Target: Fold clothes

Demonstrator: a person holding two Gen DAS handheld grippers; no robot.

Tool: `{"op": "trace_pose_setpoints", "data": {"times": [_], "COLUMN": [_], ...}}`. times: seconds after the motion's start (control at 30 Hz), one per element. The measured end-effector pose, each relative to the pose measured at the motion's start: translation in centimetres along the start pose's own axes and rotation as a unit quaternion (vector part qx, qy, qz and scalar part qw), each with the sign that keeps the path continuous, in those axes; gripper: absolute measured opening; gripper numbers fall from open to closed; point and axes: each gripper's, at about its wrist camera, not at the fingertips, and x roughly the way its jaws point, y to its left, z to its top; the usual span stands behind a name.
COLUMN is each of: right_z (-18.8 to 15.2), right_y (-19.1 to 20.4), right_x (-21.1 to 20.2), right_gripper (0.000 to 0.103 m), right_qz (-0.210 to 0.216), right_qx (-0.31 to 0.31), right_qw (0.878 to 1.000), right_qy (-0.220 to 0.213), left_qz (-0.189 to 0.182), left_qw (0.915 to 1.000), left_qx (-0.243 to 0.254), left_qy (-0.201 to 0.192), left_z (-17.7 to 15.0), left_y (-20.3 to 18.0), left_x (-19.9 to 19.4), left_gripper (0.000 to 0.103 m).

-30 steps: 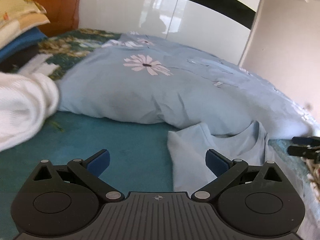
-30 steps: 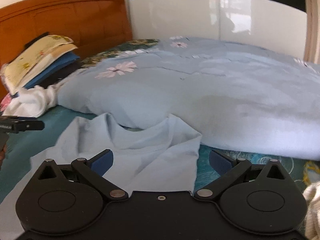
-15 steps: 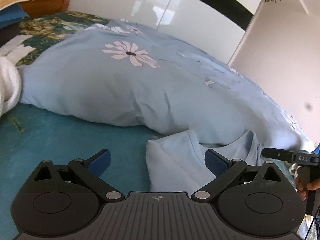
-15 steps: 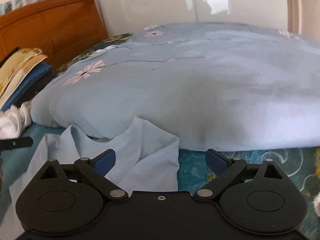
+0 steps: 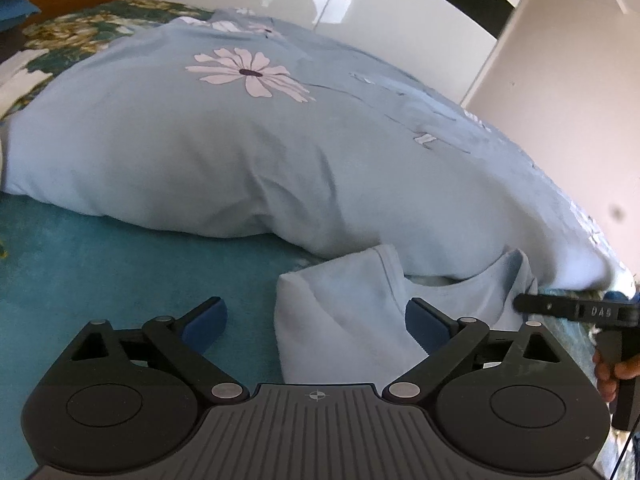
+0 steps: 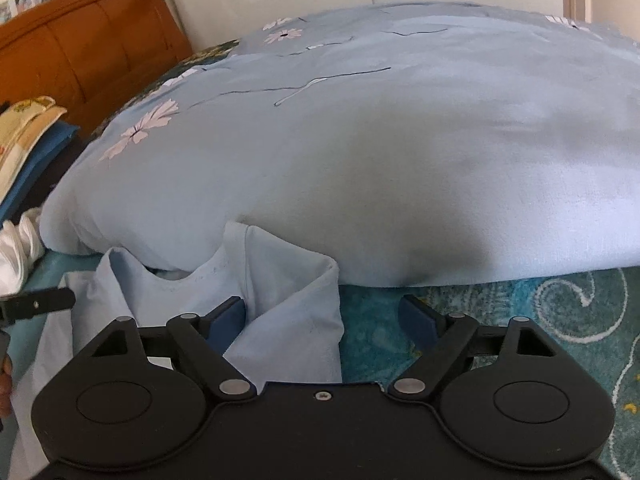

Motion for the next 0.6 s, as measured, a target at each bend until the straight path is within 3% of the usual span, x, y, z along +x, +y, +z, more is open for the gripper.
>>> {"op": "trace_pose_setpoints", "data": {"times": [0.3, 0.43, 0.6], "right_z": [-0.2, -1.3, -3.4], "right_y": [0.0, 0.3, 1.3], "right_x": [-1.1, -4.8, -12.6], "right_gripper": [0.084, 0.084, 0.084], "right_qz": [0.003, 0.035, 0.071], "right_qx": [-0.002, -0.012, -0.052], "right_qw": [1.000, 0.999, 0.995], "right_qy": [0.010, -0.004, -0.045], "left_qz": [0.004, -0.003, -0.008], "left_qw": [0.9998, 0.9999, 0.9987], "left_qx": [0.017, 0.012, 0.010], "left_qy": [0.006, -0.011, -0.049], "left_z": [-0.3, -0.7, -1.3], "left_y": [-0.6, -0.5, -1.1], "left_x": [-0.3, -1.8, -5.2], "left_gripper": [0.097, 0.096, 0.096]}}
